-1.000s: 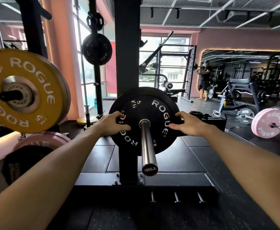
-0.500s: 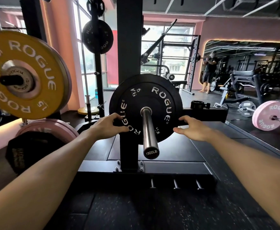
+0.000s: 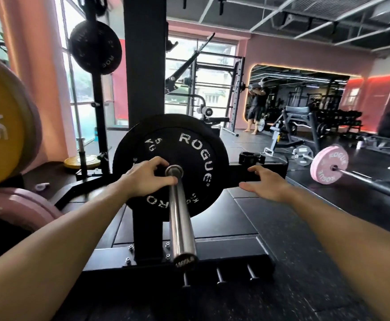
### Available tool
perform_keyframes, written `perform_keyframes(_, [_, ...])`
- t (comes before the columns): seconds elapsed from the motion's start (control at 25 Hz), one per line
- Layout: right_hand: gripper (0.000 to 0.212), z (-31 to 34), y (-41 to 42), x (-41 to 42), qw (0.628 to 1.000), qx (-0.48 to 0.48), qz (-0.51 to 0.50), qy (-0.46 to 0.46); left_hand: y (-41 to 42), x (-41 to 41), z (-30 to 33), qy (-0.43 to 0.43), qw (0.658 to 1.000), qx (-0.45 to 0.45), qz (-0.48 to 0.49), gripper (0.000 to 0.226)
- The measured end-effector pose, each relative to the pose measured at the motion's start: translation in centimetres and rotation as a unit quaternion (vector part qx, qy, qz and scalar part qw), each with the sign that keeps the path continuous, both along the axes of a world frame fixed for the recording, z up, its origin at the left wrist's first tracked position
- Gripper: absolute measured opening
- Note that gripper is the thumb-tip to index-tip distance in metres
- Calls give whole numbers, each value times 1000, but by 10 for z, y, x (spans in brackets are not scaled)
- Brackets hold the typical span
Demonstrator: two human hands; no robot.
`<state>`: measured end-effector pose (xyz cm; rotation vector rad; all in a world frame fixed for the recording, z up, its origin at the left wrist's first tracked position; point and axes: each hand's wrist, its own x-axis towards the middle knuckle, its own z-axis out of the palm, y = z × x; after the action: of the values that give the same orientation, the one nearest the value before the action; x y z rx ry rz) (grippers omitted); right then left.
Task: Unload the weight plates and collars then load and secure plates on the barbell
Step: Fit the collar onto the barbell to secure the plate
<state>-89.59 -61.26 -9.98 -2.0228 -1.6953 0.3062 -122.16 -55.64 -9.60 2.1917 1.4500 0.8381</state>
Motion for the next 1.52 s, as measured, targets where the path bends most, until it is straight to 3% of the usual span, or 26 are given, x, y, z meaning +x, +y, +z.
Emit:
perform_keyframes(0.12, [71,22,19,19,999,-5,-38,-12,38,25,21,2,1000,-6,-27,87])
perform_keyframes(0.32, [67,50,55,69,995,-21,-92,-23,102,94,57,0,996,-33,-80,57])
perform_keyframes(0.52, [74,53,124,142,992,-17,-124,-21,164,193,75,-45,991,-33,-123,57])
perform_keyframes(0.72, [69,29,196,210,990,-34,-134,-36,227,301,63,9,988,-35,-153,67])
perform_keyframes(0.88, [50,-6,250,248,987,-24,-131,-89,272,361,17,98,986,-35,-128,67])
perform_keyframes(1.0, [40,-30,282,254,986,7,-126,-109,293,385,-20,114,987,-27,-108,54])
perform_keyframes(1.24, [21,-57,292,239,972,101,-126,-169,294,396,-49,45,995,28,-81,21])
perform_keyframes(1.52, [18,-34,222,212,974,128,-138,-128,226,366,-35,25,992,44,-113,22])
